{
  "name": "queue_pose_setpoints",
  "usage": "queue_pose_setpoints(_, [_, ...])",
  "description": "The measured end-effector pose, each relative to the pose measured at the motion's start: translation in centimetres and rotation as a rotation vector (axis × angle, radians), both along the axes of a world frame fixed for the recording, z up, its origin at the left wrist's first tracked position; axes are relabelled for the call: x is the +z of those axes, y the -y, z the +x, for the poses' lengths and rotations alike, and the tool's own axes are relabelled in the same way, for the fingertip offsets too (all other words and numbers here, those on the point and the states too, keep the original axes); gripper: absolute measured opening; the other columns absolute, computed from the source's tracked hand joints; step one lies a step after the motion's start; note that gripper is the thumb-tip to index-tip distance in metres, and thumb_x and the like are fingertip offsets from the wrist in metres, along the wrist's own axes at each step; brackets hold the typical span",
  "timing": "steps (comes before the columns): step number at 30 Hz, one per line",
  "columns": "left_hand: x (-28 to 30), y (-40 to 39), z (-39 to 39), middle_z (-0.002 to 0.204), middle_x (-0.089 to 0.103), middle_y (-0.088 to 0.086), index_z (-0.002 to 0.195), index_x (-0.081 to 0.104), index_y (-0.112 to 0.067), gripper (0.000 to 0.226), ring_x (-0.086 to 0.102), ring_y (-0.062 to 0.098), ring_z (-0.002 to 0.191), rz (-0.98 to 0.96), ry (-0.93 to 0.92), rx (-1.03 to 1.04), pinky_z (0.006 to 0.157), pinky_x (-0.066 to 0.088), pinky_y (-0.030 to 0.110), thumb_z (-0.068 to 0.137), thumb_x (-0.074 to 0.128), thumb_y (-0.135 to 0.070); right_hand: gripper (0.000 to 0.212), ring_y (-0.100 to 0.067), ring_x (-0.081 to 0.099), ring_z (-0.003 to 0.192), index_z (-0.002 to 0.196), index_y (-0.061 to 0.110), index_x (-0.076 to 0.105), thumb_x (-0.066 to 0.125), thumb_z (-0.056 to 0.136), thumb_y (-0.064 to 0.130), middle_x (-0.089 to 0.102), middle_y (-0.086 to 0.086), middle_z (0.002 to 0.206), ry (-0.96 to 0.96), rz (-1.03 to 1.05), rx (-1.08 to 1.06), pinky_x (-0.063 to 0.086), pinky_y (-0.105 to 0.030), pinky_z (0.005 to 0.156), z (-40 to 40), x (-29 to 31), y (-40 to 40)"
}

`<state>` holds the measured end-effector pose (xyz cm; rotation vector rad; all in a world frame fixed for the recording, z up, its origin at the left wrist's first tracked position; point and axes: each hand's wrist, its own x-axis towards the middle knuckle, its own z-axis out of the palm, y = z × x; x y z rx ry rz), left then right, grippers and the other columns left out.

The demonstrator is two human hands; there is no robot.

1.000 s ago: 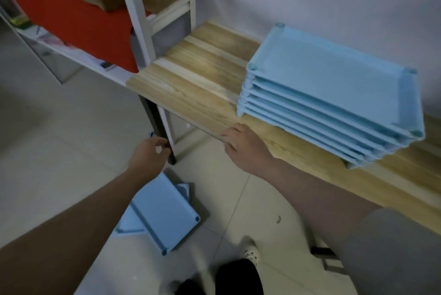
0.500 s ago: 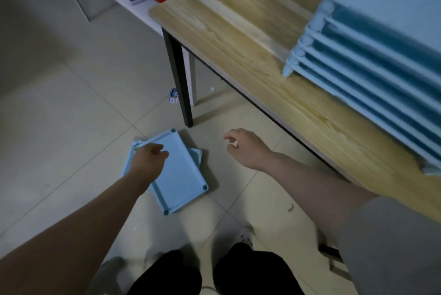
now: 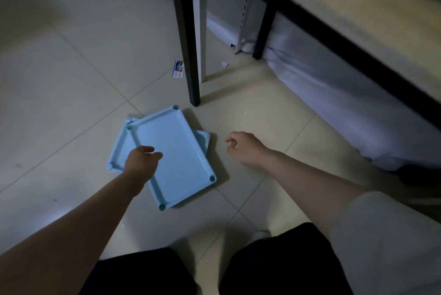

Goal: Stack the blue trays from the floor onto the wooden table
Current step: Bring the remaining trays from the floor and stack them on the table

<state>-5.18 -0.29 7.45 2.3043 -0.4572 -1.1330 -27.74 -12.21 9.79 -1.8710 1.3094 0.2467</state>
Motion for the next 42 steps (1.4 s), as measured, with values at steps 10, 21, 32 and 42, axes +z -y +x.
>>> queue_pose_setpoints(10, [-16.7, 0.9, 1.9, 0.084, 0.058, 0.008, 0.129, 0.054, -0.005, 0.041, 0.054, 0.021, 0.070, -0.040, -0.026, 0.054, 0.064, 0.042, 0.026, 0.091, 0.063, -0.018, 0.031, -0.022, 0.056, 0.106, 0.121, 0.016, 0.056, 0.052, 0.093, 0.027, 0.058, -0.005, 0.120, -0.074, 0.071, -0.019, 0.046, -0.033, 0.091, 2.7, -18.2, 0.5])
queue_pose_setpoints(21, [-26.0, 1.4, 3.4, 0.121, 0.060, 0.018, 0.133, 0.052, -0.006, 0.046, 0.058, 0.032, 0.105, -0.023, 0.007, 0.086, 0.085, 0.044, 0.034, 0.091, 0.063, -0.019, 0.051, -0.029, 0.050, 0.118, 0.136, 0.000, 0.038, 0.052, 0.094, 0.026, 0.048, -0.016, 0.135, -0.143, 0.266, -0.131, 0.043, -0.037, 0.096, 4.0, -29.7, -0.2])
queue_pose_setpoints(32, [-28.9, -0.5, 3.5, 0.129, 0.050, 0.019, 0.136, 0.040, 0.002, 0.065, 0.049, 0.036, 0.114, 0.211, -0.102, 0.226, 0.092, 0.041, 0.041, 0.087, 0.066, -0.031, 0.061, -0.030, 0.041, 0.131, 0.145, 0.000, 0.027, 0.055, 0.095, 0.021, 0.036, -0.016, 0.148, -0.057, 0.409, -0.286, 0.036, -0.036, 0.102, 4.9, -32.4, -0.8])
queue_pose_setpoints(42, [-29.6, -1.6, 2.5, 0.125, 0.048, 0.016, 0.135, 0.042, 0.000, 0.058, 0.051, 0.035, 0.110, 0.199, -0.268, 0.189, 0.097, 0.037, 0.044, 0.091, 0.062, -0.033, 0.072, -0.032, 0.060, 0.110, 0.130, -0.001, 0.051, 0.077, 0.073, 0.036, 0.060, -0.016, 0.126, 0.105, 0.440, -0.409, 0.049, -0.043, 0.098, 7.7, -34.5, -2.4])
